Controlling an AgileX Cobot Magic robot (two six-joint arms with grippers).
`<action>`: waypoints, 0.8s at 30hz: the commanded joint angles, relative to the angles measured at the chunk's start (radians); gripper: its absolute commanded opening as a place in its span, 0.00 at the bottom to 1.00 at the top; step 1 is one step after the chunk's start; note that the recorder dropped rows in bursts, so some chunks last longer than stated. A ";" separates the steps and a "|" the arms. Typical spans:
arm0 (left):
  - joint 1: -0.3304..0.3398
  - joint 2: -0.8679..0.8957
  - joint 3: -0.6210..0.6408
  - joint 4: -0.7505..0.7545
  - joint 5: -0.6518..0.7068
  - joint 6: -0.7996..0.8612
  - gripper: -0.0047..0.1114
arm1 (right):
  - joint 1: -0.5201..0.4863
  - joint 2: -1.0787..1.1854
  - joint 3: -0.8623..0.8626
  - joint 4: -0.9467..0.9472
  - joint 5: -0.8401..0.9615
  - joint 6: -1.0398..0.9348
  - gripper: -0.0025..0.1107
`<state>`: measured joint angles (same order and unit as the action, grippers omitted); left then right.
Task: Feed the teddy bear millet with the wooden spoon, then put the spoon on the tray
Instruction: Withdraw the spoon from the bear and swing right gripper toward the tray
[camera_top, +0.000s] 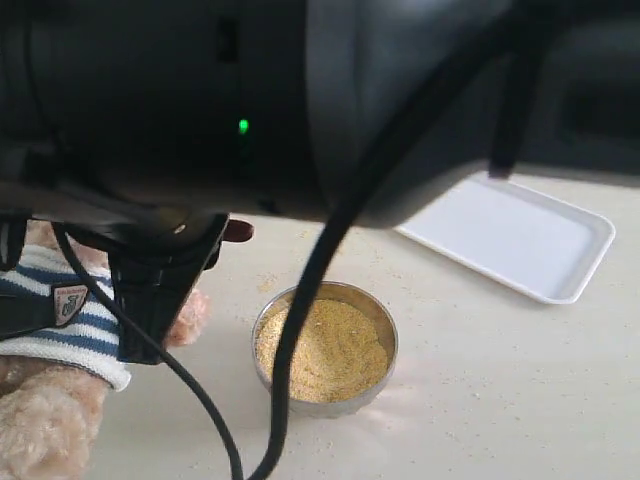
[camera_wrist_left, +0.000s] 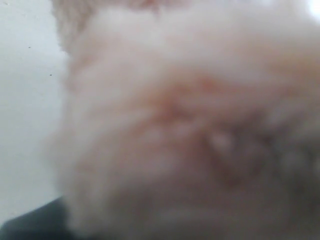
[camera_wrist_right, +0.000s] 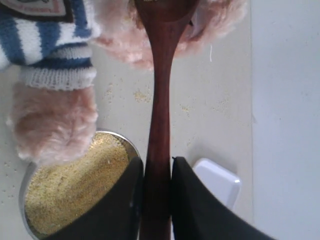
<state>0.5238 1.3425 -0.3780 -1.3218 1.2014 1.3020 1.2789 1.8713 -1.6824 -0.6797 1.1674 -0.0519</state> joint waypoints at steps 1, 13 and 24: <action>0.002 -0.010 0.006 -0.021 0.020 0.008 0.08 | 0.001 0.026 -0.005 -0.062 0.054 -0.001 0.10; 0.002 -0.010 0.006 -0.021 0.020 0.008 0.08 | 0.044 0.043 -0.005 -0.181 0.054 0.022 0.10; 0.002 -0.010 0.006 -0.021 0.020 0.008 0.08 | 0.057 0.045 -0.005 -0.198 0.054 0.061 0.10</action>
<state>0.5238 1.3425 -0.3780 -1.3239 1.2014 1.3020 1.3347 1.9214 -1.6824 -0.8576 1.2187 0.0000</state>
